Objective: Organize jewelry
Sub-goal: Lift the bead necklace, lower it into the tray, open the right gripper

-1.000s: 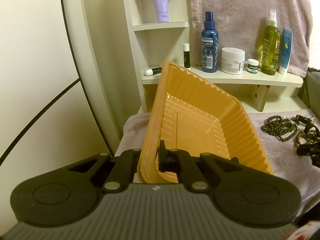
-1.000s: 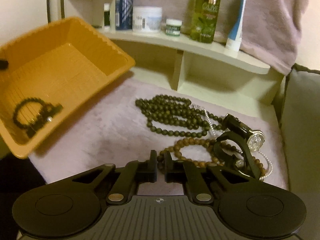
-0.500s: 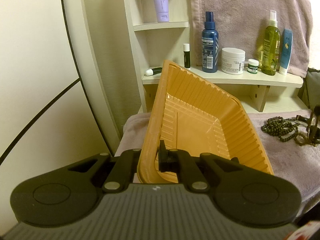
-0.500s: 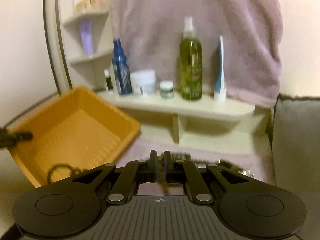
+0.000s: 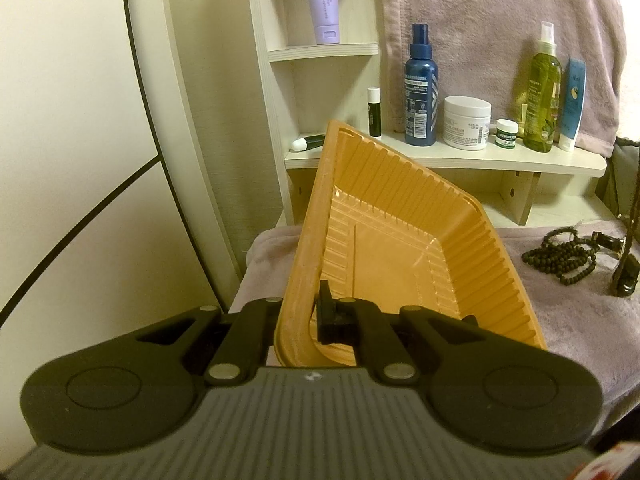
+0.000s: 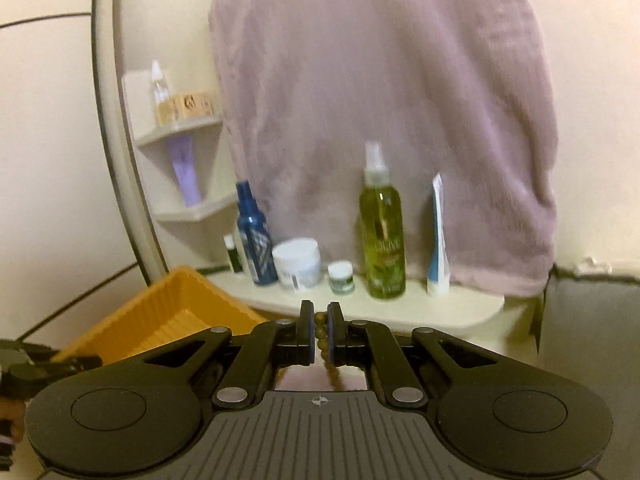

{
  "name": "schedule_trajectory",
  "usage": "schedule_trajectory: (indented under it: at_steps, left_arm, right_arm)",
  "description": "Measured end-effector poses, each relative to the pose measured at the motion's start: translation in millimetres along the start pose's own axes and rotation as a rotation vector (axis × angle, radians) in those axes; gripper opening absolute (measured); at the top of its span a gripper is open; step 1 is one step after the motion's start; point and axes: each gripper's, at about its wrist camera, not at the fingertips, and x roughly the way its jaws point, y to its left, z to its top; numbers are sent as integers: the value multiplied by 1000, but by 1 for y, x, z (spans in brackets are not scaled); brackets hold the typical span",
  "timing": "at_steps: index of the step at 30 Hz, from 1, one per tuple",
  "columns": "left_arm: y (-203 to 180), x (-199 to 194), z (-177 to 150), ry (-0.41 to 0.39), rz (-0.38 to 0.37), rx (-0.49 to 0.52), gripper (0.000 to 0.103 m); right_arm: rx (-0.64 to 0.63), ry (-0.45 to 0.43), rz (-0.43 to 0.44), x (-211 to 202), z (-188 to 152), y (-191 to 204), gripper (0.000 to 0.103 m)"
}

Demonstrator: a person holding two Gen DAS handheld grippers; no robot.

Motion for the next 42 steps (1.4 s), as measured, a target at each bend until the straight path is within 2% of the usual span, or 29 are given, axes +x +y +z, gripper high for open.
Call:
schedule_trajectory:
  at_steps: [7,27,38,42]
  left_arm:
    - [0,0,0,0,-1,-1,5]
    - [2,0,2,3,-3,-9,5]
    - [3,1,2,4,-4,-11,5]
    - [3,1,2,4,-3,-11,5]
  right_arm:
    - [-25,-66,26,-10,23,11,6]
    - [-52,-142,177,-2,58,55,6]
    - [-87,-121,329,18,70,98,6]
    - [-111,-84,365,36,64,113,6]
